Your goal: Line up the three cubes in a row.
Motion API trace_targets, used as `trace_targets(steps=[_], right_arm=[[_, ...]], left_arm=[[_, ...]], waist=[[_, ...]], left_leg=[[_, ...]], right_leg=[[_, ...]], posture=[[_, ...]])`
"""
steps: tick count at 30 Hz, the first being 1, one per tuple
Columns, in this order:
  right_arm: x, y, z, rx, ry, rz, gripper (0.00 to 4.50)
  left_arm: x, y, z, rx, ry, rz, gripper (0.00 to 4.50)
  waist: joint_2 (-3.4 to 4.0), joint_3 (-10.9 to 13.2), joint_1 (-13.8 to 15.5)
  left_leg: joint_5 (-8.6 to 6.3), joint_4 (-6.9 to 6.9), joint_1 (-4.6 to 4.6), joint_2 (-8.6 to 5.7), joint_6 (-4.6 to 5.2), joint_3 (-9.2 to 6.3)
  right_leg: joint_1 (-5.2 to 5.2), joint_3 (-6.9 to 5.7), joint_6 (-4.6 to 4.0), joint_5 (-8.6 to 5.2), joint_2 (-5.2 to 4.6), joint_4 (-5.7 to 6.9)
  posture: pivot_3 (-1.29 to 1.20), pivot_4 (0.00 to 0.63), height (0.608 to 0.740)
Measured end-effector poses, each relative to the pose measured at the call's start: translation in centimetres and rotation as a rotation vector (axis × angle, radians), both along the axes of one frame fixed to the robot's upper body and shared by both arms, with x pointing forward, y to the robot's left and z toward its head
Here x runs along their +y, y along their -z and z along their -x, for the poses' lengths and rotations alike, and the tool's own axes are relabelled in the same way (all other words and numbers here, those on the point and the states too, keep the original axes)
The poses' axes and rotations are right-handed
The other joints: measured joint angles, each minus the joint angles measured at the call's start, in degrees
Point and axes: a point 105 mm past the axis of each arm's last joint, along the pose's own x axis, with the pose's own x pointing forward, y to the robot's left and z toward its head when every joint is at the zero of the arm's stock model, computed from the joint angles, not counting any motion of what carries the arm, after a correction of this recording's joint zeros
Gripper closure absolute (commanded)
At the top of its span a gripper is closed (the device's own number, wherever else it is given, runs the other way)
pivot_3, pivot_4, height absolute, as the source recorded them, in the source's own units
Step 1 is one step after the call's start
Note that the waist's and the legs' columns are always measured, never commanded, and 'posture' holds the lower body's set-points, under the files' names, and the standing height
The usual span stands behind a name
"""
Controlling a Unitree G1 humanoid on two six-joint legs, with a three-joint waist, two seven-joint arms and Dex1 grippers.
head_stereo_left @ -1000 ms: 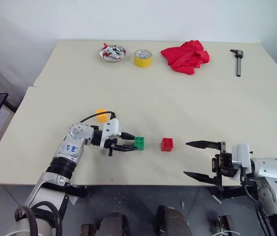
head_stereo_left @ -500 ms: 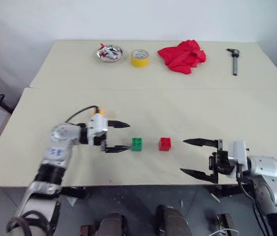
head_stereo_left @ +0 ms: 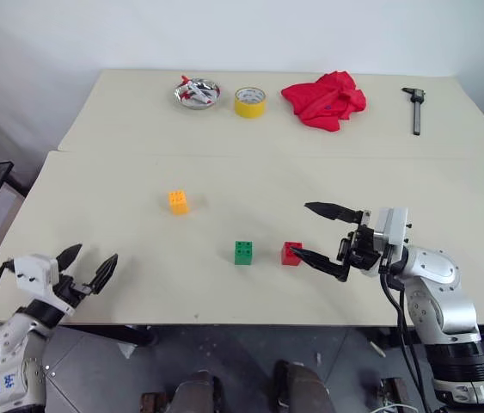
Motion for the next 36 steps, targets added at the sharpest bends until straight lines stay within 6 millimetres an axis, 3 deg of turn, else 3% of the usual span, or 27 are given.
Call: trace_targets(steps=[4,8,11,16,23,30,34,36], right_arm=[[0.0,0.2,0.1,0.009,-0.009,0.012,0.00],[-0.1,0.5,0.2,0.024,-0.026,0.032,0.00],[-0.1,0.7,0.3,0.038,-0.033,0.039,0.00],[-0.1,0.5,0.6,0.033,-0.037,0.050,0.00],[-0.5,1.0,1.2,0.059,-0.014,0.047,0.00],[-0.4,0.8,1.2,0.054,-0.017,0.056,0.00],[-0.4,0.7,1.1,0.054,-0.016,0.056,0.00],[-0.4,0.9,1.5,0.060,-0.009,0.055,0.00]], left_arm=[[-2.4,-1.9,-1.3,-0.054,0.088,0.004,0.02],[-6.1,-4.3,-4.9,-0.078,0.279,-0.039,0.02],[-6.4,-5.5,-7.2,-0.071,0.345,-0.133,0.02],[-7.8,-5.5,-10.9,0.017,0.457,-0.180,0.02],[-10.1,-4.2,-11.3,0.071,0.607,-0.203,0.02],[-9.8,-5.2,-12.6,0.125,0.758,-0.324,0.02],[-10.0,-3.8,-11.9,0.180,0.836,-0.354,0.02],[-10.1,-3.2,-11.5,0.198,0.882,-0.395,0.57]], waist=[[0.01,0.00,0.20],[-0.01,-0.01,0.11],[0.00,-0.02,-0.40],[-0.02,-0.01,-1.20],[-0.03,0.00,-1.29],[-0.08,0.02,-1.25],[-0.09,0.02,-1.38],[-0.10,0.03,-1.35]], left_leg=[[0.00,0.00,0.02,-0.01,0.00,0.06],[0.01,-0.01,0.02,-0.05,-0.01,0.12],[-0.01,-0.09,0.04,-0.18,-0.05,0.26],[-0.01,-0.10,-0.03,-0.18,-0.06,0.64],[-0.04,-0.07,-0.03,-0.12,-0.12,0.72],[-0.01,-0.05,-0.04,-0.12,-0.10,0.87],[-0.02,-0.14,-0.07,-0.10,-0.12,0.87],[-0.02,-0.13,-0.08,-0.10,-0.11,0.88]], right_leg=[[-0.01,0.04,0.00,0.00,0.00,0.02],[-0.02,0.02,-0.01,0.00,0.08,0.05],[-0.09,0.02,-0.02,-0.01,0.19,0.01],[-0.11,-0.11,-0.01,-0.01,0.24,0.01],[-0.14,-0.13,0.00,-0.01,0.33,0.00],[-0.13,-0.04,-0.01,-0.01,0.36,-0.13],[-0.22,-0.07,-0.01,-0.01,0.39,-0.11],[-0.22,-0.07,-0.01,-0.01,0.39,-0.11]], posture=[[0.00,0.150,0.740],[0.00,0.150,0.740],[0.00,0.150,0.740],[0.00,0.150,0.740],[0.00,0.150,0.740],[0.00,0.150,0.740],[0.00,0.150,0.740],[0.00,0.150,0.740]])
